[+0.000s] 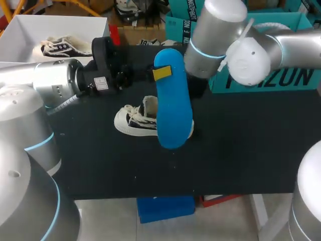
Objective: Take the shoe out of the shoebox, open the shoe tongue, remove and reinsert the insole, then place the shoe into the shoebox
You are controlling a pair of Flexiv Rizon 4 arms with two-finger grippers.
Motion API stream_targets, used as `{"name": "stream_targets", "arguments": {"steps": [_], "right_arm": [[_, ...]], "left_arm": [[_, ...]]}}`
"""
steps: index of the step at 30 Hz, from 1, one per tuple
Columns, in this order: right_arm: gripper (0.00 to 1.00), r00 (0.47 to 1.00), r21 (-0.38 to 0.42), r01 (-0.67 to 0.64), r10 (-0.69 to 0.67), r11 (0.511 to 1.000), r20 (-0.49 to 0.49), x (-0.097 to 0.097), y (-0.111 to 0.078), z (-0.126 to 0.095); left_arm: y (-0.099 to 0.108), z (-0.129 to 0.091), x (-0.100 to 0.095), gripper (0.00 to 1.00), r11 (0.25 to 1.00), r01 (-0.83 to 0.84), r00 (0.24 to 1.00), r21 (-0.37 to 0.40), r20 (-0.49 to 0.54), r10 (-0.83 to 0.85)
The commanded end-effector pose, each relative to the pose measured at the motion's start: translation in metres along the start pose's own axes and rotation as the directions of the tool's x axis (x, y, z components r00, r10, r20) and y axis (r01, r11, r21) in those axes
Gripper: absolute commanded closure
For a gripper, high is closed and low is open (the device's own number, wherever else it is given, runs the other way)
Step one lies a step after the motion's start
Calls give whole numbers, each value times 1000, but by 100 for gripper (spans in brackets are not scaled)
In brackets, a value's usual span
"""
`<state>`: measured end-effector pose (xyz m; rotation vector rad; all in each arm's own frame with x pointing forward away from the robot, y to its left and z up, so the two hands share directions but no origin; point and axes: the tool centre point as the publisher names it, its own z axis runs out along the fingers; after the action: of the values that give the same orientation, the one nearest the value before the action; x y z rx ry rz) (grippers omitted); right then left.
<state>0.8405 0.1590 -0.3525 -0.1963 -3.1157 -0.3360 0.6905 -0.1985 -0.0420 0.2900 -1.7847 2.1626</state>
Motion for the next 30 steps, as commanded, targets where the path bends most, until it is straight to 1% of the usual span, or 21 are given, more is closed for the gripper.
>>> {"name": "stream_targets", "arguments": {"steps": [1,6,12,23,30], "right_arm": [[0,1000,302,7,-7,953,-2,-2,8,1],[0,1000,328,21,-19,944,-9,-4,11,1],[0,1000,329,26,-21,944,-19,-4,13,3],[0,1000,289,15,-8,957,-26,-2,10,7],[0,1000,238,0,3,971,-12,-1,5,5]], "left_arm": [[2,2,1,100,1000,-2,1000,3,6,2],[2,2,1,100,1000,-2,1000,3,6,2],[2,2,1,100,1000,-2,1000,3,6,2],[2,2,1,100,1000,-2,1000,3,6,2],[2,2,1,100,1000,-2,1000,3,6,2]]}}
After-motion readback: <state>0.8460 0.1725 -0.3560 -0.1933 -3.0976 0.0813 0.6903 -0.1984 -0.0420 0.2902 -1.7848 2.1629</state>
